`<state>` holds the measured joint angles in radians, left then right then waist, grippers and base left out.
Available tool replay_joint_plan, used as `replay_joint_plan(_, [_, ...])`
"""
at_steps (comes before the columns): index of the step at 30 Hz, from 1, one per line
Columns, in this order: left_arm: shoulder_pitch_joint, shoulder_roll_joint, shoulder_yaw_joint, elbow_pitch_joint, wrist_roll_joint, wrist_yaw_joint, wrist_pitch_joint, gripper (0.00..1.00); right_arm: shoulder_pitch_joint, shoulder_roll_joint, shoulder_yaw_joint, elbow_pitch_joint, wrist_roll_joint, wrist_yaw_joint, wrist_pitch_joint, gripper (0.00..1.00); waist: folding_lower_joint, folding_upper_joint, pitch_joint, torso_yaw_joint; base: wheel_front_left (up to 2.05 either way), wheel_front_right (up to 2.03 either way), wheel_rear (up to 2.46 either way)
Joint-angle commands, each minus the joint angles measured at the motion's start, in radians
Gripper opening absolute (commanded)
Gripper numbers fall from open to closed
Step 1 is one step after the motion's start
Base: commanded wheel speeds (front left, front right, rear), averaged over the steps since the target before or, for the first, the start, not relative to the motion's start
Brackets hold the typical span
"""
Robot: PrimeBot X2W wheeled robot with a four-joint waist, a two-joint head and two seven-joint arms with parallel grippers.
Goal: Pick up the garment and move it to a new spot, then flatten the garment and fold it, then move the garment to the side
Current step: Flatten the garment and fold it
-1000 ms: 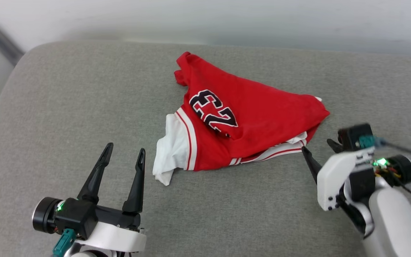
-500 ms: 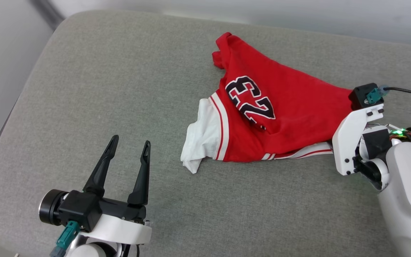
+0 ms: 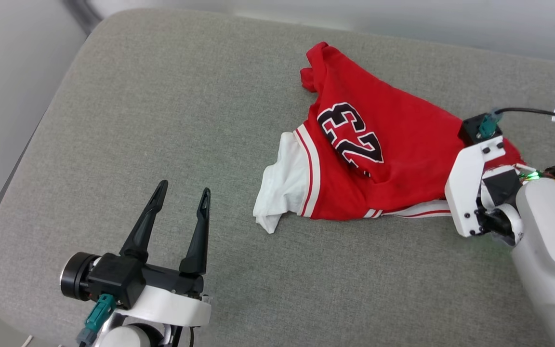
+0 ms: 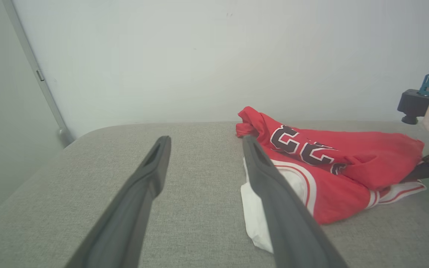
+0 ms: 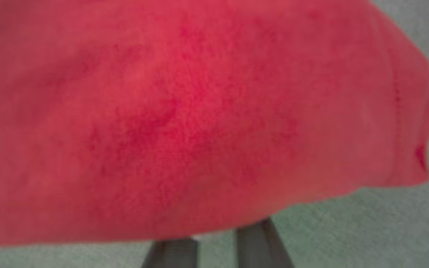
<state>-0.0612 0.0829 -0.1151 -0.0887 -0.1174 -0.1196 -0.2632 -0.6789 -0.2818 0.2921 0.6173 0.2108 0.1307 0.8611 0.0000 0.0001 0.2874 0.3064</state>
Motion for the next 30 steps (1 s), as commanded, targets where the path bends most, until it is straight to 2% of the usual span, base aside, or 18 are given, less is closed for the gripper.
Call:
replay_joint_plan(1, [-0.003,-0.003,0.004,0.003,0.003,-0.003,-0.002,1.0,0.082,-0.022,0.022,0.054,0.024,0.0,0.035,0.0,0.0,-0.0001,-0.017,-0.01,0.0,0.0,0.0])
replay_joint_plan(8, [0.038,0.002,0.023,0.001,0.014,-0.007,-0.002,1.0,0.154,-0.104,0.039,-0.02,0.141,-0.001,0.048,0.0,0.0,-0.0001,-0.094,-0.065,0.0,0.0,0.0])
replay_joint_plan(17, [0.09,0.004,0.043,-0.014,0.018,-0.008,-0.002,1.0,0.437,-0.187,-0.073,-0.261,0.265,-0.001,0.096,0.0,0.0,-0.0001,-0.178,-0.156,0.0,0.0,0.0])
replay_joint_plan(22, [0.113,0.0,0.051,-0.021,0.018,-0.008,-0.002,1.0,0.659,-0.155,-0.179,-0.427,0.281,0.0,0.131,0.0,0.0,-0.0001,-0.197,-0.193,0.0,0.0,0.0])
replay_joint_plan(26, [0.117,-0.001,0.062,-0.028,0.018,-0.009,-0.002,1.0,0.747,-0.094,-0.254,-0.543,0.255,0.0,0.116,0.0,0.0,-0.0001,-0.194,-0.224,0.0,0.0,0.0])
replay_joint_plan(27, [0.116,-0.001,0.06,-0.026,0.02,-0.009,-0.002,1.0,0.746,-0.078,-0.275,-0.564,0.242,0.0,0.092,0.08,0.0,-0.0001,-0.192,-0.23,0.0,0.0,0.0])
replay_joint_plan(28, [0.114,0.0,0.059,-0.024,0.021,-0.009,-0.002,1.0,0.74,-0.062,-0.29,-0.579,0.228,0.0,0.067,1.0,0.0,-0.0001,-0.191,-0.236,0.0,0.0,0.0])
replay_joint_plan(30, [0.105,0.0,0.057,-0.022,0.023,-0.009,-0.002,1.0,0.716,-0.03,-0.305,-0.599,0.204,0.0,0.015,1.0,0.0,-0.0001,-0.189,-0.246,0.0,0.0,0.0])
